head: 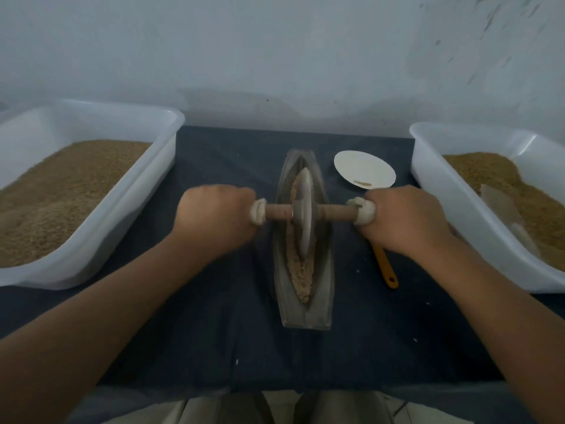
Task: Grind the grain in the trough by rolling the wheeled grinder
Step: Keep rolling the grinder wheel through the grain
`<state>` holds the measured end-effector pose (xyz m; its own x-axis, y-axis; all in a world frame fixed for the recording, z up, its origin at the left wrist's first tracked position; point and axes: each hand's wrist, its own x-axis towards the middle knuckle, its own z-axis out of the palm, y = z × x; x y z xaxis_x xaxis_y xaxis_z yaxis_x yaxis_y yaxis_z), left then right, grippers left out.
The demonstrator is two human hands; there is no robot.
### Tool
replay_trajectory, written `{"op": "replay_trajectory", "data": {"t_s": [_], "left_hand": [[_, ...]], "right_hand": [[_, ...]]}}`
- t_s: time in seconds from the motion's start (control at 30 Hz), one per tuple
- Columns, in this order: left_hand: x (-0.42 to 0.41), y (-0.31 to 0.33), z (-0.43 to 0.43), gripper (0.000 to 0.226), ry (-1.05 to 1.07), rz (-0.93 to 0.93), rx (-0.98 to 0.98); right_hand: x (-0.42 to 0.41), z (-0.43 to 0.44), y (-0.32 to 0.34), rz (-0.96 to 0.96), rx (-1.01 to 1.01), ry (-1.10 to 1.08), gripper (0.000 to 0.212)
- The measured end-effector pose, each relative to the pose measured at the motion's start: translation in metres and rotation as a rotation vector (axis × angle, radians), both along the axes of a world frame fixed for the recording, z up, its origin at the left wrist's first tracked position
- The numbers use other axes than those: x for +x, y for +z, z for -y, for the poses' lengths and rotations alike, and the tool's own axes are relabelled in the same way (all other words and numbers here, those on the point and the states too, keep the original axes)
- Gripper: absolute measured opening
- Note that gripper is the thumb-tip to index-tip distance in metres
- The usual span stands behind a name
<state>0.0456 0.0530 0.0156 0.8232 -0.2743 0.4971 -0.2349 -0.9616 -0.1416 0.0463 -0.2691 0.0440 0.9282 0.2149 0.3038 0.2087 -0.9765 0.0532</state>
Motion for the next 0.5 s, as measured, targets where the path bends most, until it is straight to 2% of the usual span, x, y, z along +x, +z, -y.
{"op": "replay_trajectory", "data": {"t_s": [0.1,0.2,0.33,0.47,0.5], "left_hand": [[0.067,0.028,0.019,0.044,0.068,-0.136,0.022],[0.094,0.048,0.029,0.049,0.072,-0.196,0.037],[0.04,0.03,0.017,0.033,0.048,-0.179,0.054],[-0.025,0.015,-0.007,0.042,-0.045,-0.041,0.086],[-0.025,0.013,-0.01,0.041,-0.041,-0.068,0.084]], "right_hand": [[0.061,-0.008,0.002,-0.161,-0.029,-0.184,0.04],[0.08,-0.012,0.007,-0.23,-0.011,-0.215,0.046],[0.038,-0.002,0.013,-0.314,-0.033,-0.111,0.027],[-0.024,0.009,0.017,-0.323,0.02,0.014,0.033],[-0.026,0.01,0.017,-0.335,0.025,0.025,0.034]]}}
